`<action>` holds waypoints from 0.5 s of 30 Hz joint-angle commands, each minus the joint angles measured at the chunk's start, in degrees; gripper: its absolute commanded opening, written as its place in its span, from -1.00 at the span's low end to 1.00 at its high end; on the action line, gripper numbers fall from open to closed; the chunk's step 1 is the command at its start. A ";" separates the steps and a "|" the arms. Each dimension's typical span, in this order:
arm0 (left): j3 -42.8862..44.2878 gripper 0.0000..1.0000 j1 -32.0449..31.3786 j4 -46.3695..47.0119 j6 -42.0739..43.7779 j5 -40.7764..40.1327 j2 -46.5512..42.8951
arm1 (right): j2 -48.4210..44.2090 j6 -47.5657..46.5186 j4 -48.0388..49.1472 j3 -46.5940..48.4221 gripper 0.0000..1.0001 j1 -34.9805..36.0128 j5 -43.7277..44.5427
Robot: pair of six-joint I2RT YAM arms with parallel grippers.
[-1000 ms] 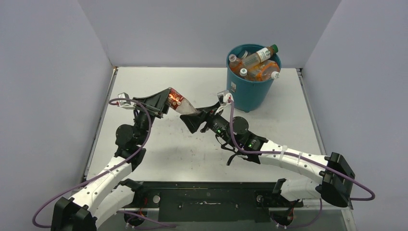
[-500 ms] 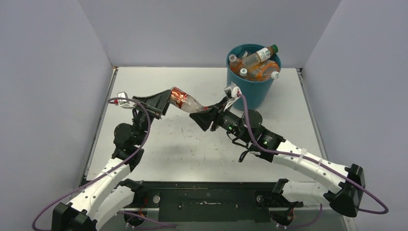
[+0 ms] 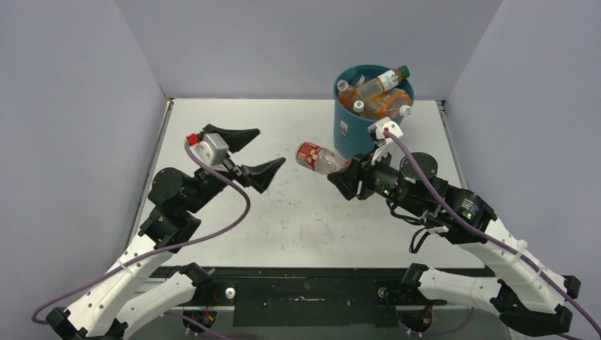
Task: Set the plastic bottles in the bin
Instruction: Place the plastic bottle in the trash bin.
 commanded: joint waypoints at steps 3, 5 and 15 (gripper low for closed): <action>1.57 0.92 -17.06 -13.86 40.65 0.82 1.04 | 5.26 -3.52 -14.47 8.49 -0.90 -0.29 -1.59; 2.75 0.92 -22.09 -17.99 46.97 -3.38 1.99 | 7.53 -4.42 -16.47 10.93 -0.90 -0.25 -4.75; 4.49 0.92 -25.14 -23.54 54.13 -5.27 4.99 | 12.97 -7.30 -19.57 17.31 -0.89 -0.19 -10.15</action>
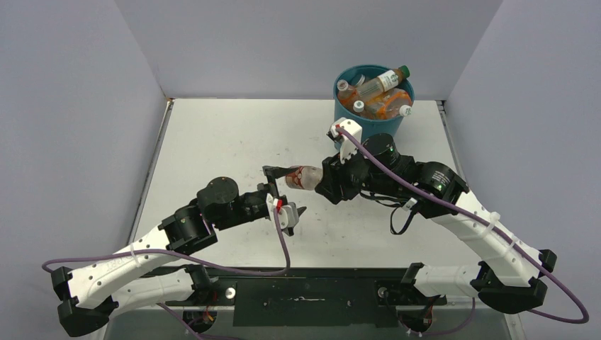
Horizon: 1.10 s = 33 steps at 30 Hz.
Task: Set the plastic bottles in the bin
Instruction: Place the plastic bottle in the trash bin.
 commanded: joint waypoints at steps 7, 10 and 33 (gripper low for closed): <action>2.44 0.98 -0.33 1.91 6.05 -4.36 2.38 | 0.79 -2.31 0.91 3.78 -0.89 -0.19 -7.01; 1.46 0.83 -0.33 6.23 5.79 -6.01 3.67 | 1.09 -2.09 2.61 2.52 -0.89 -0.19 -8.74; -3.51 -1.00 -0.42 19.43 -11.66 2.70 4.96 | -11.92 3.49 29.61 -12.63 0.94 0.01 2.35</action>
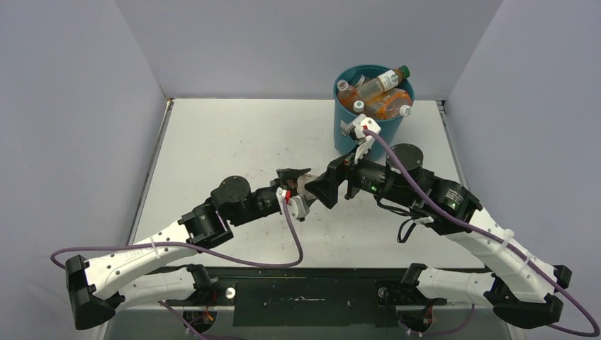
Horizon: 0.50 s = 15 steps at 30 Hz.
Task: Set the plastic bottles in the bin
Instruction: Place the plastic bottle in the trash bin.
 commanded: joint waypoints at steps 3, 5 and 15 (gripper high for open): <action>-1.03 -1.00 -0.35 7.61 -15.89 5.05 -0.62 | -7.63 3.36 18.66 -8.77 1.00 0.17 8.93; -0.92 -1.00 -0.35 7.35 -18.45 5.50 -0.36 | -8.10 3.64 20.77 -10.35 1.00 0.36 9.42; 1.47 -1.00 -0.37 5.52 -25.70 2.83 0.52 | -5.73 4.11 22.50 -11.91 1.00 4.28 13.27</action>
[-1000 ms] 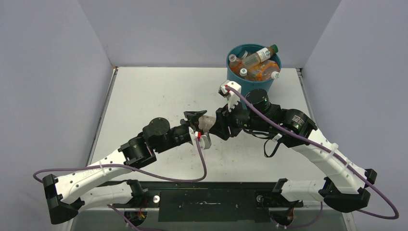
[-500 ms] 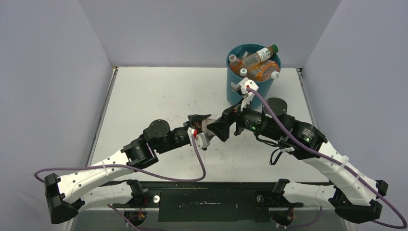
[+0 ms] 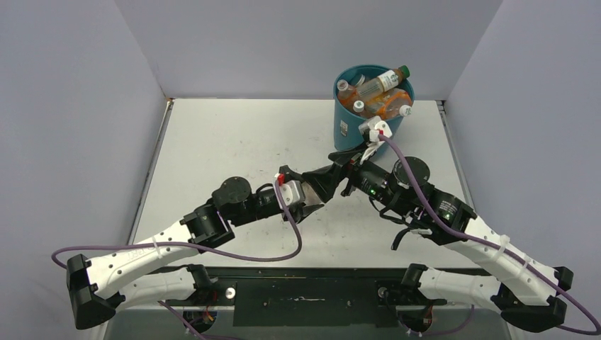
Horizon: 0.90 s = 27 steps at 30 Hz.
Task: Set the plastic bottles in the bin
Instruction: Place the plastic bottle in the trash bin.
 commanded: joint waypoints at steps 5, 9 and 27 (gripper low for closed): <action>3.38 -1.00 -0.31 2.50 -5.70 -1.29 1.07 | 1.25 1.38 4.76 -1.77 0.87 3.51 5.79; 3.44 -1.00 -0.31 2.54 -6.35 -2.61 0.97 | 1.68 1.98 4.37 -1.94 0.13 3.54 6.40; 1.50 -1.00 -0.31 7.92 -9.19 -6.53 -1.08 | -0.67 6.30 3.36 -5.08 0.01 3.59 10.21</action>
